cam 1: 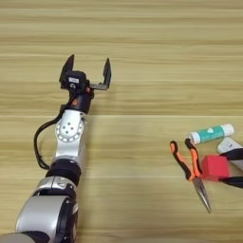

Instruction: Move the objects on the table

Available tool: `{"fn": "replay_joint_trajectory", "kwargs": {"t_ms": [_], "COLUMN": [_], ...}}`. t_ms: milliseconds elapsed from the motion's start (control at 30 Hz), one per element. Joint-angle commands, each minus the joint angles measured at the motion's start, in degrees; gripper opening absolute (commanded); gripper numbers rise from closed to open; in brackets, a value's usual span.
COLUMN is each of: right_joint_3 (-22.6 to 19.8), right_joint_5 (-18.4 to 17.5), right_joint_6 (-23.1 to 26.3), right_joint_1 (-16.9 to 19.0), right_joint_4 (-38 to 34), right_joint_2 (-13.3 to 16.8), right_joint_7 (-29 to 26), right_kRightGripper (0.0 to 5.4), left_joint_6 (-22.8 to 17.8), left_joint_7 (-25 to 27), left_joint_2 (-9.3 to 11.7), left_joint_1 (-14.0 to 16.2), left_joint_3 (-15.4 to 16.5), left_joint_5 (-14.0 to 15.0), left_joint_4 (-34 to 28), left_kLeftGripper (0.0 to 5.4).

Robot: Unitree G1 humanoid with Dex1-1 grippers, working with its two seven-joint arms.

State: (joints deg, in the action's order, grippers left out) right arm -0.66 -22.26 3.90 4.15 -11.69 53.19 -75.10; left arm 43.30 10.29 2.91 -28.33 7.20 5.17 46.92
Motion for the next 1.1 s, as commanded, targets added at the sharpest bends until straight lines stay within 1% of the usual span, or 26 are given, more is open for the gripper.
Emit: {"fn": "replay_joint_trajectory", "kwargs": {"t_ms": [33,133,233,300,367,433,533,567,600,633,667,733,800,867,1000,1100], "right_joint_3": [-2.06,-2.69,-2.53,-1.86,-1.0,0.16,1.98,2.49,2.94,3.25,3.55,4.08,4.48,4.72,5.07,5.53], "right_joint_5": [-1.58,-2.39,-2.78,-2.65,-2.35,-2.25,-1.38,-1.11,-0.97,-0.91,-0.88,-0.74,-0.7,-0.72,-0.48,-0.27], "right_joint_6": [1.25,1.93,2.73,3.19,3.66,4.9,5.78,5.91,6.08,6.22,6.35,6.68,7.04,7.42,8.03,8.78], "right_joint_1": [-3.65,-5.67,-7.99,-8.83,-9.25,-10.1,-12.04,-12.68,-13.33,-13.82,-14.27,-15.24,-16.03,-16.61,-17.45,-18.11], "right_joint_4": [-0.88,-1.29,-1.21,-1.18,-1.6,-2.92,-3.1,-3.05,-3.05,-3.06,-3.03,-2.94,-2.98,-3.18,-3.55,-4.21], "right_joint_2": [0.13,0.02,-1.07,-1.81,-2.66,-3.44,-4.77,-5.19,-5.59,-5.86,-6.04,-6.38,-6.48,-6.37,-5.41,-4.43], "right_joint_7": [0.97,1.64,2.66,3.26,3.72,4.5,5.63,5.95,6.12,6.23,6.36,6.38,6.24,6.03,5.2,4.21], "right_kRightGripper": [2.3,2.3,2.3,2.3,2.3,2.3,2.3,2.3,2.3,2.3,2.3,2.3,2.3,2.3,2.3,2.3], "left_joint_6": [-0.22,-0.58,-1.48,-2.75,-5.47,-8.64,-15.01,-17.13,-20.05,-22.07,-23.15,-27.04,-30.24,-32.88,-35.03,-36.52], "left_joint_7": [0.62,1.06,1.99,3.39,4.82,5.79,7.96,9.08,11.37,13.4,15.5,19.92,23.36,26.57,32.92,36.07], "left_joint_2": [0.24,0.29,0.29,0.31,0.35,1.29,2.93,3.44,4.24,4.96,5.84,7.52,9.01,10.64,14.1,15.62], "left_joint_1": [-0.62,-0.23,0.75,1.82,3.38,6.35,10.63,11.91,13.53,14.83,16.19,18.74,20.06,20.76,22.13,22.48], "left_joint_3": [0.33,0.5,0.11,-0.47,-0.77,-1.43,-3.85,-4.77,-6.18,-7.36,-8.62,-10.32,-10.76,-11.11,-12.73,-13.57], "left_joint_5": [0.87,1.28,1.67,2.14,3.25,3.2,1.75,1.69,2.48,3.12,3.45,5.85,8.34,10.4,12.15,13.16], "left_joint_4": [0.42,-0.23,-1.61,-3.29,-6.03,-10.72,-18.16,-20.71,-24.14,-26.84,-29.5,-35.07,-38.95,-41.69,-46.3,-48.84], "left_kLeftGripper": [5.4,5.4,5.4,5.4,5.4,5.4,5.4,5.4,5.4,5.4,5.4,5.4,5.4,5.4,5.4,5.4]}}
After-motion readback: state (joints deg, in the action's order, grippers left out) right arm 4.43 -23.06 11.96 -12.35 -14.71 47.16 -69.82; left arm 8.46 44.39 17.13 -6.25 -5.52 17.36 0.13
